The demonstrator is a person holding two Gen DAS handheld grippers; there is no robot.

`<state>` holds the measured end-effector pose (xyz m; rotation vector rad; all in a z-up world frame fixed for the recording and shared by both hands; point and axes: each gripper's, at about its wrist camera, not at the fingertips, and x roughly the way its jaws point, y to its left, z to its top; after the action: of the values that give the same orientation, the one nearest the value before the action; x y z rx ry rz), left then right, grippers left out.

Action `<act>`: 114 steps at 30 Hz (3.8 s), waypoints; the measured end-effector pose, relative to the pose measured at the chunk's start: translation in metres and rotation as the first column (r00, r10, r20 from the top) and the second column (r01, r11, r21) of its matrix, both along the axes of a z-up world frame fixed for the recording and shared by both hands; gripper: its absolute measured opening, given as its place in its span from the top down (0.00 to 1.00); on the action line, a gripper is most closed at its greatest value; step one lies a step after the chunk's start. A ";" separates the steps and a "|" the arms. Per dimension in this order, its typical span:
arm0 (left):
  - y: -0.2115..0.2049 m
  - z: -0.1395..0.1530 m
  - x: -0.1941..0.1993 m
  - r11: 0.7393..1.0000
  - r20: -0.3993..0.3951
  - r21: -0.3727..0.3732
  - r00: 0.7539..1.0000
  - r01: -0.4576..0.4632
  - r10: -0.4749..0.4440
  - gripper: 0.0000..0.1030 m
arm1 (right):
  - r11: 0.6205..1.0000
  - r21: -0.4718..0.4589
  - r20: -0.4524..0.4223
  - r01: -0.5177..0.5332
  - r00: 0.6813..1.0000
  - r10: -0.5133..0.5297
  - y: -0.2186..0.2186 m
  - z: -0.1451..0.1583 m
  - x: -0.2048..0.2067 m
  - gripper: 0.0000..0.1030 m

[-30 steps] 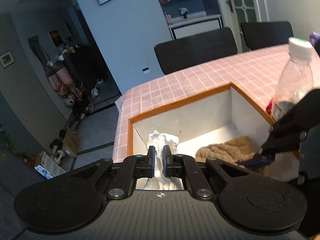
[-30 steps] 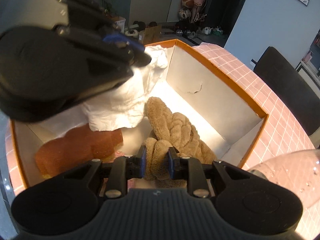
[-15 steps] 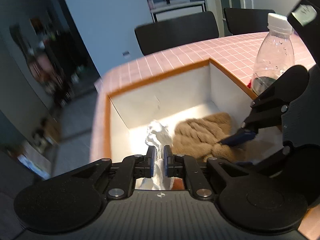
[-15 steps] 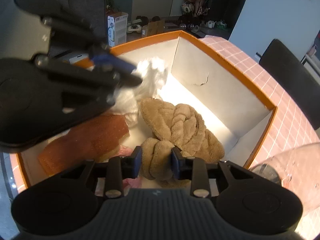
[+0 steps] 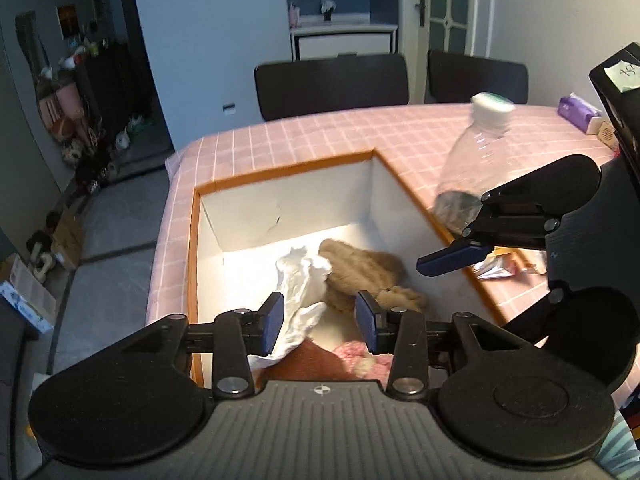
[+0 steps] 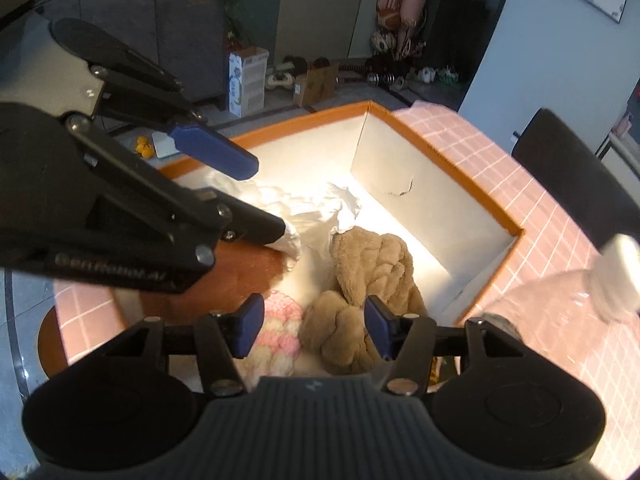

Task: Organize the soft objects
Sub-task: 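Move both tools back toward the remaining items on the table, then grasp the white cloth mitt with the right gripper, then open the right gripper and release the white mitt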

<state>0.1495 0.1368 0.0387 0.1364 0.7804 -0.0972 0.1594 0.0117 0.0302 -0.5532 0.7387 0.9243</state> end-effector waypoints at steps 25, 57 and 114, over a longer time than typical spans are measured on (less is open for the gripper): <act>-0.177 -0.021 -0.022 0.932 0.277 -0.148 0.918 0.332 -0.283 0.50 | 0.868 0.220 -0.053 0.445 0.894 -0.445 -0.264 0.002 -0.011 0.24; -0.244 -0.144 0.081 0.985 0.054 0.051 0.984 0.167 -0.170 0.40 | 0.903 -0.026 -0.023 0.430 0.903 -0.430 -0.279 -0.119 0.039 0.50; -0.174 -0.123 -0.072 0.939 0.163 -0.333 0.976 -0.081 0.142 0.15 | 0.614 0.253 -0.291 0.748 0.664 -0.689 -0.305 -0.120 -0.086 0.03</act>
<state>0.0775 -0.0373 -0.0848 -0.2108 0.5758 -0.1024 0.0731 -0.2930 -0.0902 0.1757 0.8266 0.3063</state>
